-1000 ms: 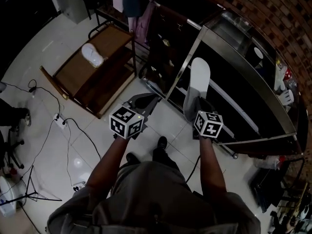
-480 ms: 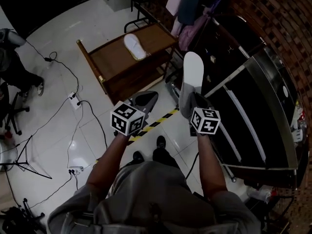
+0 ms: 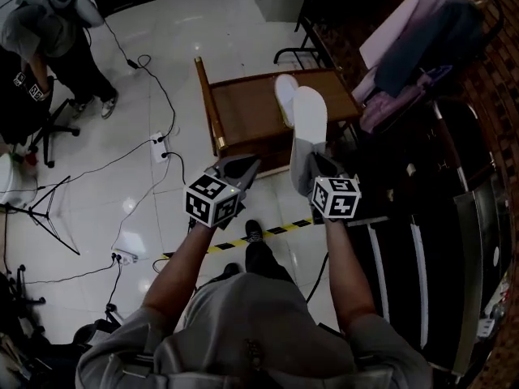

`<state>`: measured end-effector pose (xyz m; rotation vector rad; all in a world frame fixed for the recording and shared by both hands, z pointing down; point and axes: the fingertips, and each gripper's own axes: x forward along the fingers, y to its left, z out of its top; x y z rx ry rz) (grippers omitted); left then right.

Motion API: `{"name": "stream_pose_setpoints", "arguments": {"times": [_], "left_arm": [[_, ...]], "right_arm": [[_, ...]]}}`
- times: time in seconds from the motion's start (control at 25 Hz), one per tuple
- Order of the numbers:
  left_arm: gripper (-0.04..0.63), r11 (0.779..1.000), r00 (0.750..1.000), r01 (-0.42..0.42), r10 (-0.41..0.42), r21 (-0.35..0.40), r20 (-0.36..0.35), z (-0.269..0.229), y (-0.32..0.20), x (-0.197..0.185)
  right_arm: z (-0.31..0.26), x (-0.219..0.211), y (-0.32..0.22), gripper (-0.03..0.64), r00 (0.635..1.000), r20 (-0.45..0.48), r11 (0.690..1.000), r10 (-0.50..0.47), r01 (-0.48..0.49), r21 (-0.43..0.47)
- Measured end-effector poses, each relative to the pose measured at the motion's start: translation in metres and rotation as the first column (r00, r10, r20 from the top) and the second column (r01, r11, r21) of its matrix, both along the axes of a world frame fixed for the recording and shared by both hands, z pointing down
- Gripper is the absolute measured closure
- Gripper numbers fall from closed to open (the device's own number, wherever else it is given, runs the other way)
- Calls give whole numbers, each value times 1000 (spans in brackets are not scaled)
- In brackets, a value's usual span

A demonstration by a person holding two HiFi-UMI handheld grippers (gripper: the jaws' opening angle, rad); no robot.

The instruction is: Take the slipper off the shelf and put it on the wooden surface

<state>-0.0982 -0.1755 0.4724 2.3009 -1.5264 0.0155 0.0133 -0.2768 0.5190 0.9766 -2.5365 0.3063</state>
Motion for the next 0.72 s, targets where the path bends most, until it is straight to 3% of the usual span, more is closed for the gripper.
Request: {"name": "stream_pose_setpoints", "arguments": {"times": [0.2,0.36,0.72], "left_arm": [[613,990,992,129,-129,-55,-9,11,-47,-47],[613,969,973,231,-233,-84,-6,15,-78,-82],[613,922,930,362,-368,-137,-19,30,-117,-126]], "right_arm": [[21,-69,-65,611,992,-14,990,-127,126,-56],[40,-120,-109,611,973,-26,970,-228,224,-98],[116,-190,-163,611,938,-65,922,-339,318,-223]]}}
